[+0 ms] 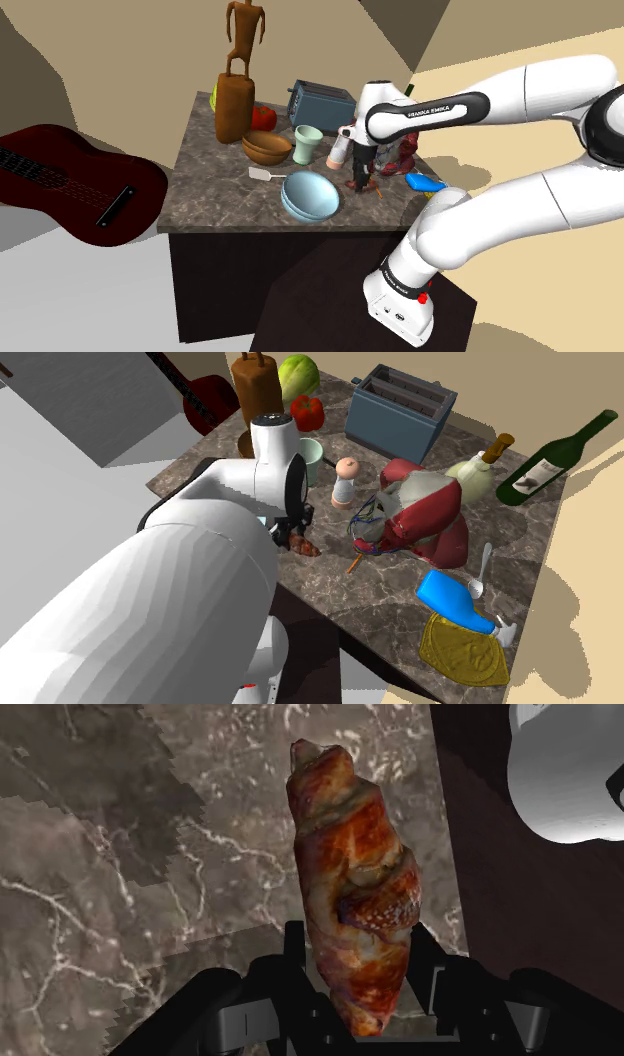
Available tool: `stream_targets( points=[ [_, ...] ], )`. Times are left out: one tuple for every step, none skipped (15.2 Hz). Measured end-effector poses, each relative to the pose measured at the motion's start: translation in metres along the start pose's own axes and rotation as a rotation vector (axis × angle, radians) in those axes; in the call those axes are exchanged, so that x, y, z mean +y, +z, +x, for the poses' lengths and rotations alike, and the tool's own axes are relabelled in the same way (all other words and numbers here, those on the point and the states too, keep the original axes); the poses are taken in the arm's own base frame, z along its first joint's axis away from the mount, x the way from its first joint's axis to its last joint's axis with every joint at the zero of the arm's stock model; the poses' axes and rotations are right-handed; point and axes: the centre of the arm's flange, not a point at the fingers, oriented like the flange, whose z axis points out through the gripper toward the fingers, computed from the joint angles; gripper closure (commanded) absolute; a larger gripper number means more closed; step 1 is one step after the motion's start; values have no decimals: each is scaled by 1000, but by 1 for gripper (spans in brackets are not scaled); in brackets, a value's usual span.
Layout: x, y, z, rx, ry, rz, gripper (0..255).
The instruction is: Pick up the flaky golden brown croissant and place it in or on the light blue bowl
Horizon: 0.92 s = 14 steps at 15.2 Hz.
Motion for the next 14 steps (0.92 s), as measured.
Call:
stream_targets(
  points=[
    [-1,-5,-1,0,0,0,255],
    [0,-11,-2,0,0,0,255],
    [-1,-16,-2,0,0,0,255],
    [-2,-20,-3,0,0,0,255],
    [-4,-26,-5,0,0,0,255],
    [-4,-31,-5,0,0,0,255],
    [-5,-37,-7,0,0,0,255],
    [-5,-42,-8,0,0,0,255],
    [-5,-47,-9,0,0,0,255],
    [-6,-52,-10,0,0,0,255],
    [-6,-57,-11,0,0,0,255],
    [-6,-63,-11,0,0,0,255],
    [-7,-67,-13,0,0,0,255],
    [-7,-72,-14,0,0,0,255]
  ],
)
